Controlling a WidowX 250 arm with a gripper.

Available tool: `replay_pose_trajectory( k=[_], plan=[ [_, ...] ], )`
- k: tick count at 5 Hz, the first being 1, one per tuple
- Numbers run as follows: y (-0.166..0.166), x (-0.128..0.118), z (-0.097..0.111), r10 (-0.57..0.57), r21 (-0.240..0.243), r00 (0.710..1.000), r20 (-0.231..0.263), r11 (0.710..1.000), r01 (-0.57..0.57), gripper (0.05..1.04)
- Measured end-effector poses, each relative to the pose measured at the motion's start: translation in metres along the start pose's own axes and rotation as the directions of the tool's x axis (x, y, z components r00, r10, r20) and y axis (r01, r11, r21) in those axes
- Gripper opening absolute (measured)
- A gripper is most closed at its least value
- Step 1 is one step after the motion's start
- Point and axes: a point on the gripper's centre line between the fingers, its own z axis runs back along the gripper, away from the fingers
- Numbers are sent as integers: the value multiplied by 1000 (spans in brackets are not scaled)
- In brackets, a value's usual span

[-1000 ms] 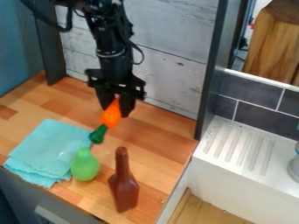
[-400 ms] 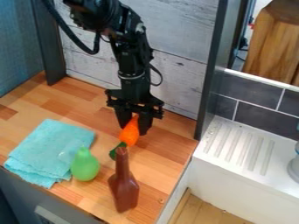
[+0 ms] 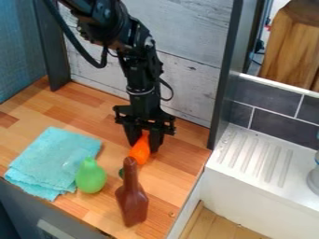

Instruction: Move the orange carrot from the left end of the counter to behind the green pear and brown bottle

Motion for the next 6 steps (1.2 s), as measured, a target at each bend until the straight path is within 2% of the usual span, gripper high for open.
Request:
replay_pose_trajectory(
  k=[1,2,3,4,5,6],
  plan=[
    [-1,-3,-3,7,-6,1000,-17,1000,-7,612],
    [-4,-12,-2,-65,-136,997,33,988,69,915],
    [27,-13,23,-32,-206,987,159,976,65,1012],
    [26,-10,25,-19,-251,974,227,965,77,1008],
    [6,-16,72,-44,-138,976,212,988,74,1003],
    [9,-43,133,-147,-96,951,271,979,178,1003]
  ],
)
